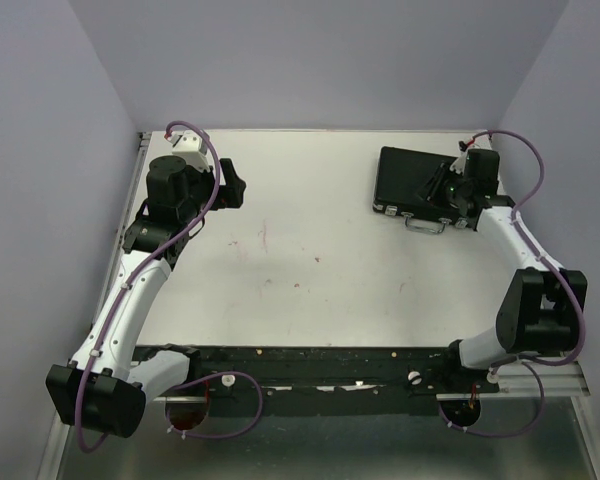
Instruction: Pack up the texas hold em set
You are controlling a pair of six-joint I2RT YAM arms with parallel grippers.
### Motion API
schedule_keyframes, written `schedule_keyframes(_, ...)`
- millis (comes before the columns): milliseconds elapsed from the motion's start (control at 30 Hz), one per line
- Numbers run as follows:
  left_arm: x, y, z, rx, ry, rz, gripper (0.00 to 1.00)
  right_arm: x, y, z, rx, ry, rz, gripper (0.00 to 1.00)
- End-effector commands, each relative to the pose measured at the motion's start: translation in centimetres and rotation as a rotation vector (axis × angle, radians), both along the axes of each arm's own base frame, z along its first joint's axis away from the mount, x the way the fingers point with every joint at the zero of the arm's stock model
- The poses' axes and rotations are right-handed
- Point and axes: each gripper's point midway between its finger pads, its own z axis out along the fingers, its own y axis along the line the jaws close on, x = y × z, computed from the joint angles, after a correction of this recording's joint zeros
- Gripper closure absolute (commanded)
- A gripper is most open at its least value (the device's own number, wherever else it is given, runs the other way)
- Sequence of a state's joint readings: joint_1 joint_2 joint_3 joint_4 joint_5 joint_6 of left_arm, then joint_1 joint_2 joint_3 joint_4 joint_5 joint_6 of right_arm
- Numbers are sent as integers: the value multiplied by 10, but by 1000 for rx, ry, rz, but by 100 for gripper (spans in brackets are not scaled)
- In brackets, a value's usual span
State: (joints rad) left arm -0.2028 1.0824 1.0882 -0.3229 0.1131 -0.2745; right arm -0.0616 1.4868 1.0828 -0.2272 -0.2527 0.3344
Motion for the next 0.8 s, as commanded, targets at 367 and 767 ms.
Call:
schedule_keyframes(367, -1, 2, 8, -10, -27, 7, 1, -3, 76, -40, 141, 88, 154, 72)
schedule_keyframes(767, 0, 3, 7, -7, -26, 9, 1, -2, 78, -66, 130, 130, 162, 74)
